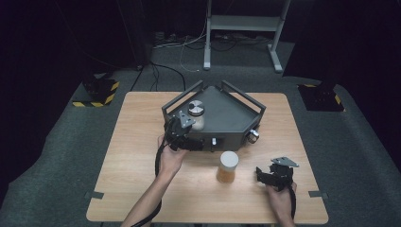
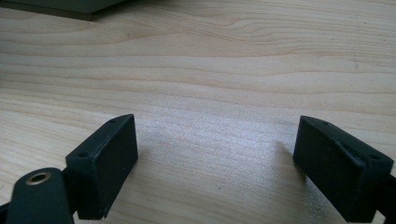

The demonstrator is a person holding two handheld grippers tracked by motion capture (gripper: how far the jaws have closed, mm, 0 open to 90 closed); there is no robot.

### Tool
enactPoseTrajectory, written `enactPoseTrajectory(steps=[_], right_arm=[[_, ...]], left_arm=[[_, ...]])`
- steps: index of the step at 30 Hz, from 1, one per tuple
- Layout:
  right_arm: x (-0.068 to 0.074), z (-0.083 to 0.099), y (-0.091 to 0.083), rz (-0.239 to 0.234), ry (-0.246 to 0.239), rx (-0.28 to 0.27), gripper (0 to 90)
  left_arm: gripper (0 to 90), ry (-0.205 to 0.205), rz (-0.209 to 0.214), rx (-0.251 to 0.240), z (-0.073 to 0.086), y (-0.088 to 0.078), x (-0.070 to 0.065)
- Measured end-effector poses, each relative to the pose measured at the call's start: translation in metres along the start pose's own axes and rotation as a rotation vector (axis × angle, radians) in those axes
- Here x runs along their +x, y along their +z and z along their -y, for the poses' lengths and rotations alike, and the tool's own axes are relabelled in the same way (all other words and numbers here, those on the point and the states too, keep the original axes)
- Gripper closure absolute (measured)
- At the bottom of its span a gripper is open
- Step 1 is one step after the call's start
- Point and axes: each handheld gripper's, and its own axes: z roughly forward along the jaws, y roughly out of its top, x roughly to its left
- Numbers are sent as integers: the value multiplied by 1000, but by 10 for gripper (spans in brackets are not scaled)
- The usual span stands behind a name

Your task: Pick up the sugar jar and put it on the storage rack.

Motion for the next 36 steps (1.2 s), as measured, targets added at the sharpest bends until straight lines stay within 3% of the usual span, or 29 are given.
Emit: enactPoseTrajectory(steps=[7,13,26,36], right_arm=[[0,0,0,0,0,0,138],[0,0,0,0,0,0,137],[0,0,0,-1,0,0,137],[0,0,0,-1,1,0,137]], left_arm=[[44,-5,9,-10,17,-5,-3],[53,27,6,15,22,-3,-7],[48,48,15,47,37,2,-14],[45,35,42,73,54,12,-17]])
